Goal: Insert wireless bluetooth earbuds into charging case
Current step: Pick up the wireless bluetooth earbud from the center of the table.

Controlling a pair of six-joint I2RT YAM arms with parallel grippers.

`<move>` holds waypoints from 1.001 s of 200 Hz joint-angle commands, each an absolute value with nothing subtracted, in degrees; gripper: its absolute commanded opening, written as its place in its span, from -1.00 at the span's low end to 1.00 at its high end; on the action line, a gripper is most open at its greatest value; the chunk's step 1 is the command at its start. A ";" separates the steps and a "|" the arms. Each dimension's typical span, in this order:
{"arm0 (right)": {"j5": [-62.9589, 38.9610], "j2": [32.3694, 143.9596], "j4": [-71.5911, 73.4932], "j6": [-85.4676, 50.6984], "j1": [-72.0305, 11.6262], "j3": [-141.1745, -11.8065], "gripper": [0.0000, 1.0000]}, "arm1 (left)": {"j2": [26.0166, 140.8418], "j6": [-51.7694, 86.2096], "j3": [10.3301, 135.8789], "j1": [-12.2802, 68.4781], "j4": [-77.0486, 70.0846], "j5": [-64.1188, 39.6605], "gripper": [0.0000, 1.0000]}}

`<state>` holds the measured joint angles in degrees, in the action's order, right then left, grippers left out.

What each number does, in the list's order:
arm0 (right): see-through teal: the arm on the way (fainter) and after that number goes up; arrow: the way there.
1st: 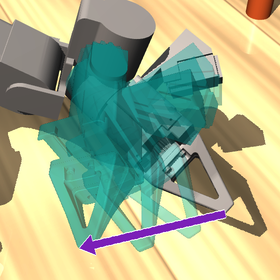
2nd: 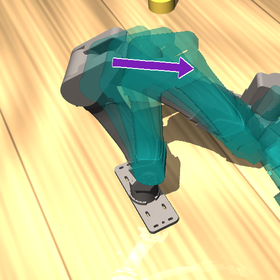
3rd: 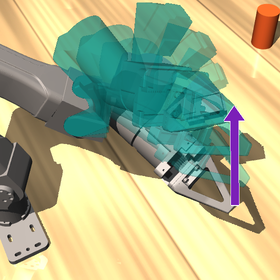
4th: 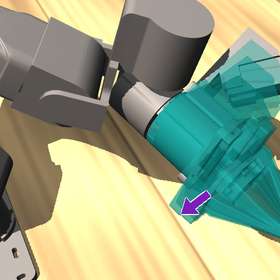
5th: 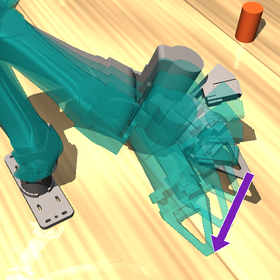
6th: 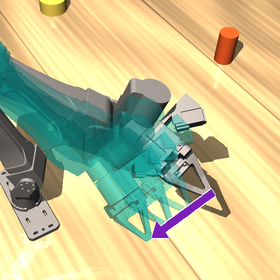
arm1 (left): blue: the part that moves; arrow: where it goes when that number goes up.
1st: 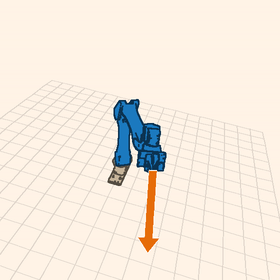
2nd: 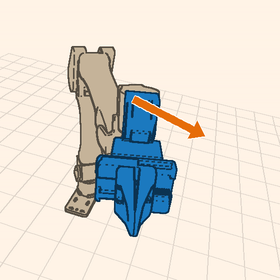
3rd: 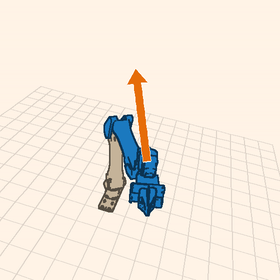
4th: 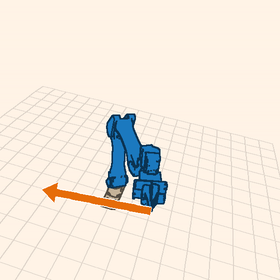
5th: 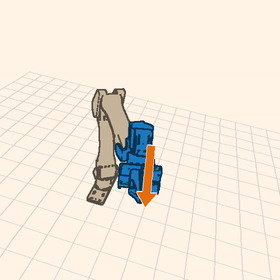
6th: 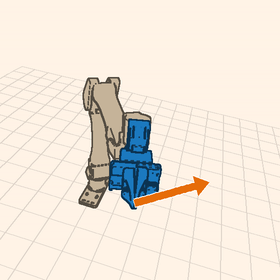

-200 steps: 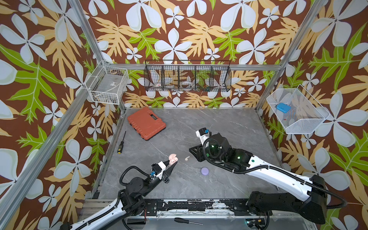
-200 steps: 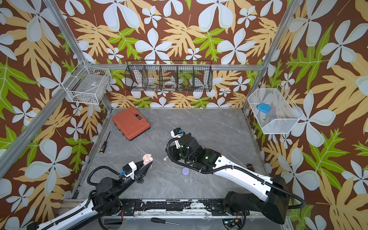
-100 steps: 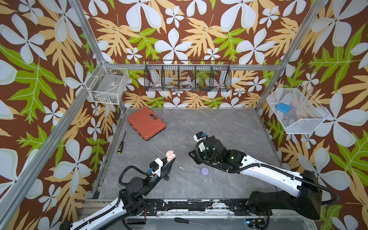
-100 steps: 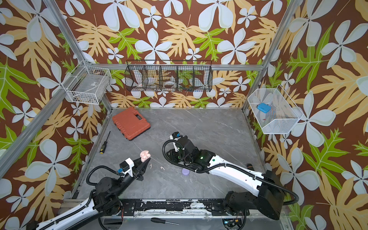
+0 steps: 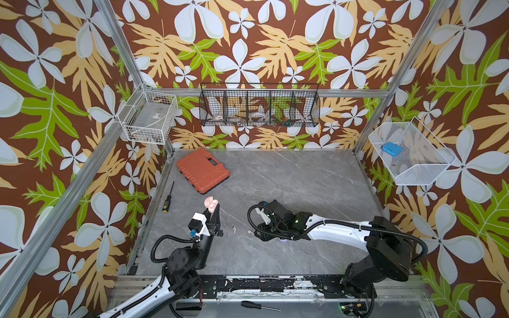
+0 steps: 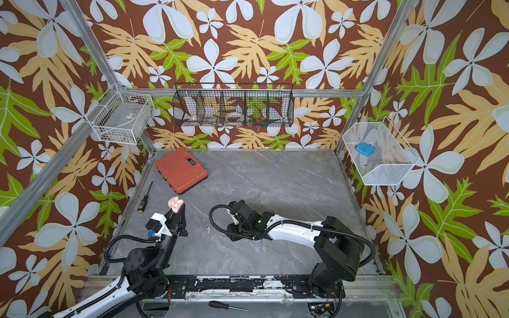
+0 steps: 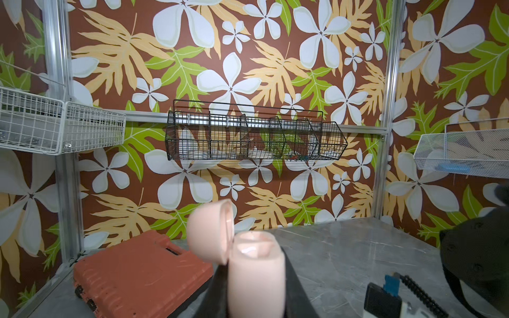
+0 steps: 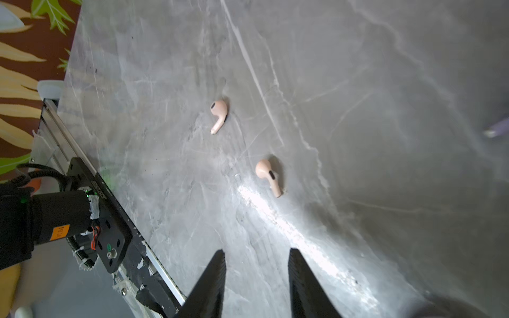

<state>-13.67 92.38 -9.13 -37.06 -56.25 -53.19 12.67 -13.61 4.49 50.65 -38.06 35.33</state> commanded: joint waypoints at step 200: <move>-6.61 108.63 -10.02 -33.03 -57.11 -63.46 -0.52 | 9.41 -16.66 4.39 50.36 -39.20 34.90 -1.00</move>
